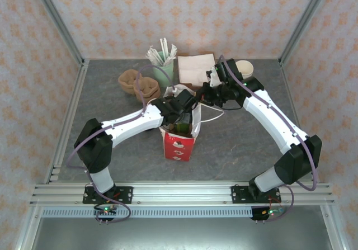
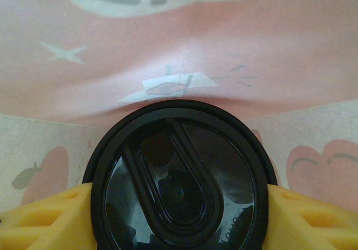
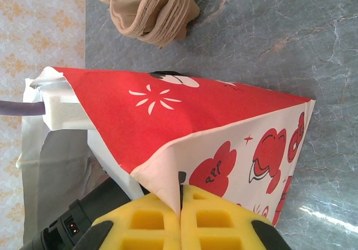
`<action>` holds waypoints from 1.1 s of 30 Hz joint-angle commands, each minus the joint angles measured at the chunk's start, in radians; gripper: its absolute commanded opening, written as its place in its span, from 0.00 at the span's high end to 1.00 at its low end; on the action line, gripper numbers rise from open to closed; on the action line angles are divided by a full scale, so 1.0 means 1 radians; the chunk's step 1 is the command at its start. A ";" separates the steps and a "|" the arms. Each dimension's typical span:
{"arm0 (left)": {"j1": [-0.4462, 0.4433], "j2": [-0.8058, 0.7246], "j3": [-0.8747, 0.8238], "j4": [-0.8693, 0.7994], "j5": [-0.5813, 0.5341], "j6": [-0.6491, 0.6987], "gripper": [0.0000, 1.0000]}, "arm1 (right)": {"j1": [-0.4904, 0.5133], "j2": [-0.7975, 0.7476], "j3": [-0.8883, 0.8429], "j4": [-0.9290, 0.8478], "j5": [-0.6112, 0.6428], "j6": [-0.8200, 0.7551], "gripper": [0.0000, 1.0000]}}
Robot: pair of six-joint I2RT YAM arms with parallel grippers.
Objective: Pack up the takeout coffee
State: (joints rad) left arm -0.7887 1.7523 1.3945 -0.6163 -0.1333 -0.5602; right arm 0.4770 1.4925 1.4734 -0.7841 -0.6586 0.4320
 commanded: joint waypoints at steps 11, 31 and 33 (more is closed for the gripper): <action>0.034 0.064 -0.006 -0.087 0.043 -0.018 0.34 | 0.007 -0.058 -0.028 -0.031 -0.021 -0.057 0.94; 0.042 0.053 0.047 -0.129 0.070 0.014 0.28 | -0.003 -0.036 0.007 -0.038 -0.004 -0.049 0.94; 0.045 0.047 0.057 -0.135 0.071 0.016 0.28 | -0.002 -0.037 0.009 -0.033 -0.004 -0.045 0.94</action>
State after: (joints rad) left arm -0.7696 1.7805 1.4460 -0.6621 -0.0769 -0.5446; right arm 0.4744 1.4761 1.4563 -0.7773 -0.6510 0.3820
